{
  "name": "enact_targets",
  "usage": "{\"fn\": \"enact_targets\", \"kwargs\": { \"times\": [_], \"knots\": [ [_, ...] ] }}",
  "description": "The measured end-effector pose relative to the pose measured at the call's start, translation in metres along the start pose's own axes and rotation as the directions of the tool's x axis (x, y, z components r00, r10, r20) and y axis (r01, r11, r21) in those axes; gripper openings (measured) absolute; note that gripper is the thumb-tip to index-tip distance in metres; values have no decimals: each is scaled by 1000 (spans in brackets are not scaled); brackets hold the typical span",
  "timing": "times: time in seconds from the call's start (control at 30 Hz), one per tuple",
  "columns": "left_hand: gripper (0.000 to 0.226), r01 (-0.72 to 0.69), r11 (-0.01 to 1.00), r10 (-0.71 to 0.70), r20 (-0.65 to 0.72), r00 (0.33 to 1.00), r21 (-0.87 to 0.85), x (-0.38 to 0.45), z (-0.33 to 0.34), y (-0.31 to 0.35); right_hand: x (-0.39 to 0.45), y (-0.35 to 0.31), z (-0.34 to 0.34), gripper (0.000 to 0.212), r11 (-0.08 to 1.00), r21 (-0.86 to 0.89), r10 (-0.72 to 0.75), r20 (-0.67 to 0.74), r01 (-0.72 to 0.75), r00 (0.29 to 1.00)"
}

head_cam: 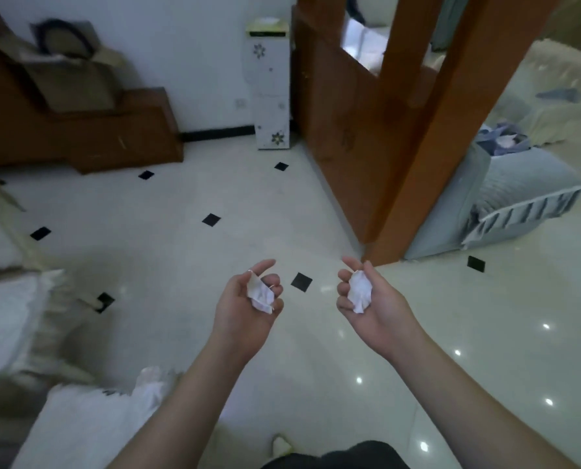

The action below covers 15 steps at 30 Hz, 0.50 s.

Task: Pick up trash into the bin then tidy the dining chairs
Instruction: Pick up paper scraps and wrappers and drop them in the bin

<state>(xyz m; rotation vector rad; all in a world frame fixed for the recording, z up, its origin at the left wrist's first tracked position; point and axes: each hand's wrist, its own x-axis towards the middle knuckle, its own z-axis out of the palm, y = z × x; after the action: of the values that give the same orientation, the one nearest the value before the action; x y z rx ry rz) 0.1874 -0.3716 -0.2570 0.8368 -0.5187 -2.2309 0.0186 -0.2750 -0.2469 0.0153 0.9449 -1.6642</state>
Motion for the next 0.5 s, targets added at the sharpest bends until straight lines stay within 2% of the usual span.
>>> {"fn": "enact_targets", "kwargs": {
  "times": [0.33,0.5],
  "knots": [
    [35,-198,973,181,-139,974,-120,66,-49,98,130,17,103,31,977,-143,176,121,-159,977],
    [29,-288,953,261,-231,937,-89,119,-54,141,208,18,139,32,951,-176,285,191,-253,939]
  ]
}}
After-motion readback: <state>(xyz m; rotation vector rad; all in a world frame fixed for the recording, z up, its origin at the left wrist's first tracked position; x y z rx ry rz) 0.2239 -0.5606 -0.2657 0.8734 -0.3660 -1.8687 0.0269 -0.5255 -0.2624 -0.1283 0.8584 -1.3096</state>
